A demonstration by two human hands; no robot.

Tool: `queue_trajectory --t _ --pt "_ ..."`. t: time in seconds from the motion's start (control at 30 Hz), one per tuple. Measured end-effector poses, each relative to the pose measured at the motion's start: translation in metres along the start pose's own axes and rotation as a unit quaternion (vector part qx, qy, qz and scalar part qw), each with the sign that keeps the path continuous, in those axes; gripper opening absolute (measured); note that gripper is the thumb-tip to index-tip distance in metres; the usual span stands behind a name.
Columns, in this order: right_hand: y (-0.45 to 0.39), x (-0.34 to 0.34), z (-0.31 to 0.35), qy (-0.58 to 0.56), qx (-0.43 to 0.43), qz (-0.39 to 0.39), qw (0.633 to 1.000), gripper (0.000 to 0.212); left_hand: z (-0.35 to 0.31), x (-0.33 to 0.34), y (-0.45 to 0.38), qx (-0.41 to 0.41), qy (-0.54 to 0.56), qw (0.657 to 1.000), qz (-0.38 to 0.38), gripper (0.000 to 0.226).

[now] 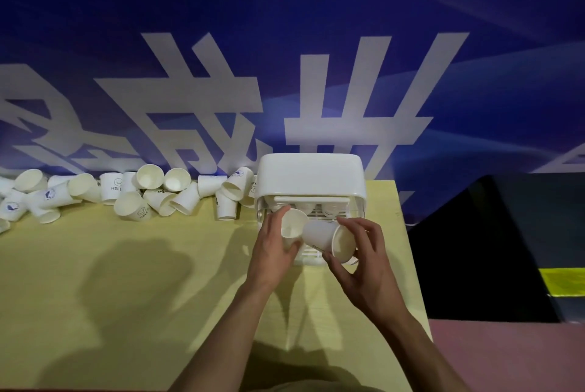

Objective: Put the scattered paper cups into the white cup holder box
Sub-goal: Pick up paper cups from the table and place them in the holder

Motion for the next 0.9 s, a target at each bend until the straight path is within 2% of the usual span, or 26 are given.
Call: queue_trajectory --t 0.2,0.3,0.5,0.6,0.9 --pt "-0.010 0.001 -0.004 0.012 -0.010 0.015 1.000 0.062 0.004 0.010 -0.002 -0.010 0.011 1.000 0.000 0.080" --pt "-0.012 -0.001 -0.009 0.026 -0.008 0.020 0.999 0.063 0.013 0.020 -0.002 -0.007 -0.023 1.000 0.006 0.082" --pt "-0.018 0.016 -0.017 0.057 -0.025 0.074 0.995 0.064 0.036 0.027 0.000 -0.053 -0.051 0.994 0.077 0.099" --pt "-0.023 0.033 -0.019 0.069 -0.045 0.095 0.992 0.066 0.040 0.024 0.001 -0.050 -0.039 0.994 0.084 0.095" --pt "-0.036 0.052 -0.007 0.098 -0.065 0.085 0.989 0.066 0.052 0.022 0.010 -0.047 0.024 0.996 0.077 0.088"
Point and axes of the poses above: each hand's wrist, its own y-axis away from the middle knuckle, its own x-axis out of the palm, z = x × y, the point moved 1 cm from there along -y, towards the middle knuckle, and after that the axes turned 7 degrees about -x, right-handed, at the moved point
